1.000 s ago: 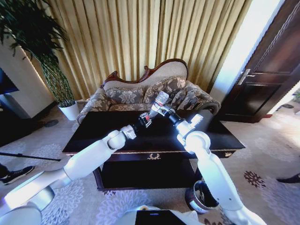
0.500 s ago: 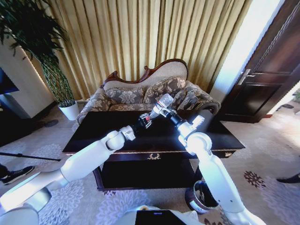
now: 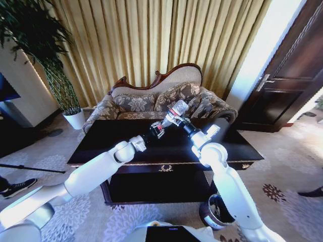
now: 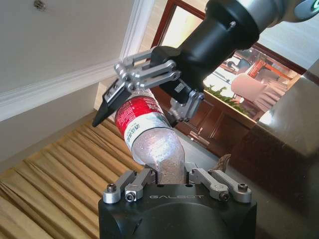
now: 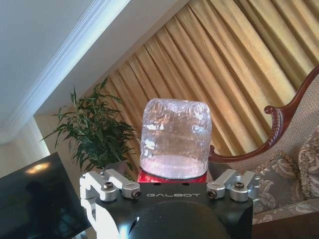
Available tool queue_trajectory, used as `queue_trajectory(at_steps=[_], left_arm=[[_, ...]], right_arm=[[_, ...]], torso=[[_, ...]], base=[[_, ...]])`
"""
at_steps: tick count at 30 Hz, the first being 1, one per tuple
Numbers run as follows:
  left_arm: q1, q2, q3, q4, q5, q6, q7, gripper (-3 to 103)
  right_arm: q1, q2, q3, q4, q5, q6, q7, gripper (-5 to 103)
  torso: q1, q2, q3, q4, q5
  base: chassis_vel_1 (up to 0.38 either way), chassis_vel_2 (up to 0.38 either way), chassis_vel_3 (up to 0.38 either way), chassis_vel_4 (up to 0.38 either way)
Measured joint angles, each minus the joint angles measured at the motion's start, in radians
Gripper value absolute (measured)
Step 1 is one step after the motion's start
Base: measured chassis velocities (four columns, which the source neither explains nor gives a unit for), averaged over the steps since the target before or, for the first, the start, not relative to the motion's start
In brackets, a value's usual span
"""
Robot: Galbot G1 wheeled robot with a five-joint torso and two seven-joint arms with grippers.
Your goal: Move to the front of the table and place the trash on the table into the trash bin.
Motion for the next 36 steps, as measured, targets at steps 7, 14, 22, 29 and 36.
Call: queue_trajectory(at_steps=[7,14,22,29,36], left_arm=[[0.002,0.005,0.001,-0.002,0.000,0.000,-0.003,24],[0.007,0.011,-0.002,-0.013,0.000,0.005,-0.027,24],[0.008,0.014,-0.006,-0.024,-0.013,0.013,-0.033,44],[0.022,0.041,-0.024,-0.076,-0.047,0.012,-0.024,66],[0.065,0.085,-0.122,-0.133,-0.127,0.051,-0.044,93]], right_arm=[[0.002,-0.004,0.001,-0.004,0.002,0.001,0.009,66],[-0.006,0.000,0.001,0.001,-0.003,0.003,0.009,40],[-0.005,-0.002,0.007,0.000,-0.005,0.004,0.016,24],[0.002,-0.002,0.032,-0.025,-0.007,0.005,0.058,21],[0.020,-0.028,0.088,-0.130,-0.152,0.040,0.078,21]], torso=[[0.000,0.000,0.000,0.0000,0.0000],[0.000,0.000,0.000,0.0001,0.0000],[0.000,0.000,0.000,-0.0001,0.0000],[0.000,0.000,0.000,0.0001,-0.0002],[0.000,0.000,0.000,-0.0001,0.0002]], base=[[0.000,0.000,0.000,0.000],[0.000,0.000,0.000,0.000],[0.000,0.000,0.000,0.000],[0.000,0.000,0.000,0.000],[0.000,0.000,0.000,0.000]])
